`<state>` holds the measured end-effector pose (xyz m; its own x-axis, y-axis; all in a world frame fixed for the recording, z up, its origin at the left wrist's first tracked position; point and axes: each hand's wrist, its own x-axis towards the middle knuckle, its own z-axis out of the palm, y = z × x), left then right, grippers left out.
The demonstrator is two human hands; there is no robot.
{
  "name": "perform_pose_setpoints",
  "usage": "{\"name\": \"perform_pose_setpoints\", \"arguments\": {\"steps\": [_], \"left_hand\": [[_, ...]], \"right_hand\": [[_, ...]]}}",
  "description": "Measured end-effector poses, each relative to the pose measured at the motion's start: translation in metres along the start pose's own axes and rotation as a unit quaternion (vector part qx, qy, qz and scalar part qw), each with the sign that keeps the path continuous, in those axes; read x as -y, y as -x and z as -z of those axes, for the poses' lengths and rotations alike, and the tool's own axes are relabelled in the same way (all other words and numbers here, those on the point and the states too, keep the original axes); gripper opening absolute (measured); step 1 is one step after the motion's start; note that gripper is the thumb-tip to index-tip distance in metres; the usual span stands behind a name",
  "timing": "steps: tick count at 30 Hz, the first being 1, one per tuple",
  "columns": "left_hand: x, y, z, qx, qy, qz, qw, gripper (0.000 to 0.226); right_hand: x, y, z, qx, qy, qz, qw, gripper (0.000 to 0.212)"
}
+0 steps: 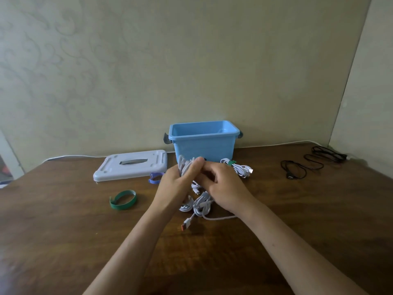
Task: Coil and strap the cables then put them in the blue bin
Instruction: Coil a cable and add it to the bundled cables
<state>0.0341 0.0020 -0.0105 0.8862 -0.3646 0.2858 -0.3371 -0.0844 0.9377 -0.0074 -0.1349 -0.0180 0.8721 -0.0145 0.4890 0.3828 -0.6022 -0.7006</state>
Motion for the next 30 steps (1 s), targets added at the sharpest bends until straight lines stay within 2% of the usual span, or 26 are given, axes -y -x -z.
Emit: {"name": "perform_pose_setpoints", "arguments": {"steps": [3,9,13,17,21,26,30], "left_hand": [[0.0,-0.002,-0.001,-0.005,0.002,-0.002,1.0,0.044],[0.006,-0.01,0.011,-0.113,-0.064,-0.033,0.991,0.063],[0.012,-0.014,0.009,-0.133,-0.116,-0.058,0.983,0.066],[0.013,-0.014,0.007,-0.134,-0.115,-0.067,0.982,0.06],[0.011,-0.013,0.004,-0.124,-0.124,-0.084,0.981,0.064],[0.008,-0.009,0.003,-0.165,-0.144,-0.105,0.97,0.055],[0.012,-0.012,0.007,-0.176,-0.16,-0.108,0.965,0.072]], "right_hand": [[0.003,0.001,0.001,0.026,0.004,0.011,1.0,0.014],[0.004,-0.002,0.008,0.07,0.029,-0.042,0.996,0.011],[0.011,0.005,-0.012,0.115,0.022,-0.036,0.993,0.031],[0.01,0.006,-0.024,0.083,0.035,-0.024,0.996,0.015],[0.008,0.006,-0.023,0.064,0.039,-0.024,0.997,0.014],[0.007,0.006,-0.027,0.048,0.044,-0.019,0.998,0.015],[0.012,0.007,-0.029,0.053,0.07,-0.012,0.996,0.016]]}}
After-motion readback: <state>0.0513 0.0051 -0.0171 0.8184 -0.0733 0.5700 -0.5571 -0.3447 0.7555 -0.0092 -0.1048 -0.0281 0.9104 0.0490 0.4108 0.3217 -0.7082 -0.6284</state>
